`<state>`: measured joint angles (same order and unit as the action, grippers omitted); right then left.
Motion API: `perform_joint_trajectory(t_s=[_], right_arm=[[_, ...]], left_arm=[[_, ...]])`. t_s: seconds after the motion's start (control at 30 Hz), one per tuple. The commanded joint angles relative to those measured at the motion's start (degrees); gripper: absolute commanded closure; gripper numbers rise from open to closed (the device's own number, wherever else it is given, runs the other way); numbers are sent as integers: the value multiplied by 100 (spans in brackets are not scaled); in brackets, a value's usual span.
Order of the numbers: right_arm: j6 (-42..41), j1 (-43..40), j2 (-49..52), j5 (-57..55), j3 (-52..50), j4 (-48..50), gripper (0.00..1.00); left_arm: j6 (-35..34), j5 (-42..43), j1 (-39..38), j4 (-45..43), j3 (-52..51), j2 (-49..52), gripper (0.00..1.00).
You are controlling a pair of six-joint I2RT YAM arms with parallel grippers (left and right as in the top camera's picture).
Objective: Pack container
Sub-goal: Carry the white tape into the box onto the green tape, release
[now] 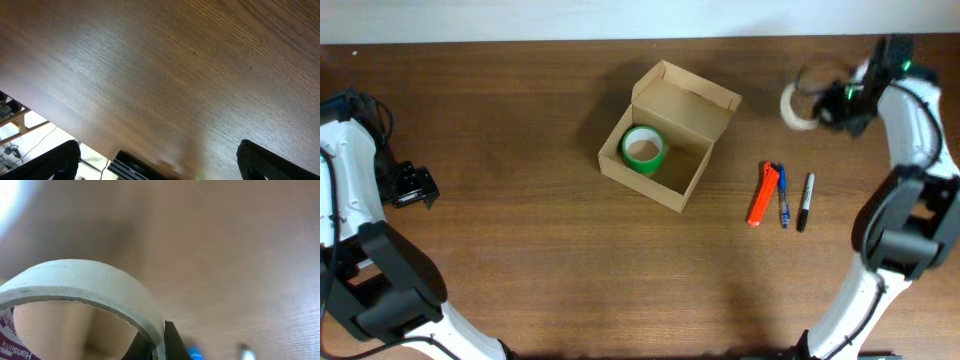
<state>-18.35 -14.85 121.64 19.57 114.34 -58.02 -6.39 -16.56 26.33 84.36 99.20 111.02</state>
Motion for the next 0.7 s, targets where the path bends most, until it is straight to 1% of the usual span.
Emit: perform_joint_trajectory(t_s=[0.0, 0.1, 0.17, 0.2, 0.33, 0.47, 0.6, 0.67], right_arm=[[1075, 678, -1375, 498, 1373, -267, 96], [1276, 1388, -1635, -68, 2142, -660, 96], [1606, 2079, -1672, -614, 2520, -938, 96], [1832, 2599, -1668, -942, 2546, -1045, 96], [2430, 3661, -1322, -1567, 2426, -1390, 96], [3060, 4264, -721, -1825, 2291, -1565, 96], [3526, 4487, 52, -1928, 2273, -1700, 96], [3598, 4489, 417, -1947, 2273, -1735, 96]], left_arm=[[92, -20, 15, 2, -17, -33, 0], [92, -17, 15, 2, -17, -33, 0], [92, -17, 15, 2, -17, -33, 0], [92, -17, 15, 4, -17, -33, 0], [92, -17, 15, 2, -17, -33, 0], [92, -17, 15, 2, -17, -33, 0], [92, -17, 15, 2, -17, -33, 0], [92, -17, 15, 2, -17, -33, 0]])
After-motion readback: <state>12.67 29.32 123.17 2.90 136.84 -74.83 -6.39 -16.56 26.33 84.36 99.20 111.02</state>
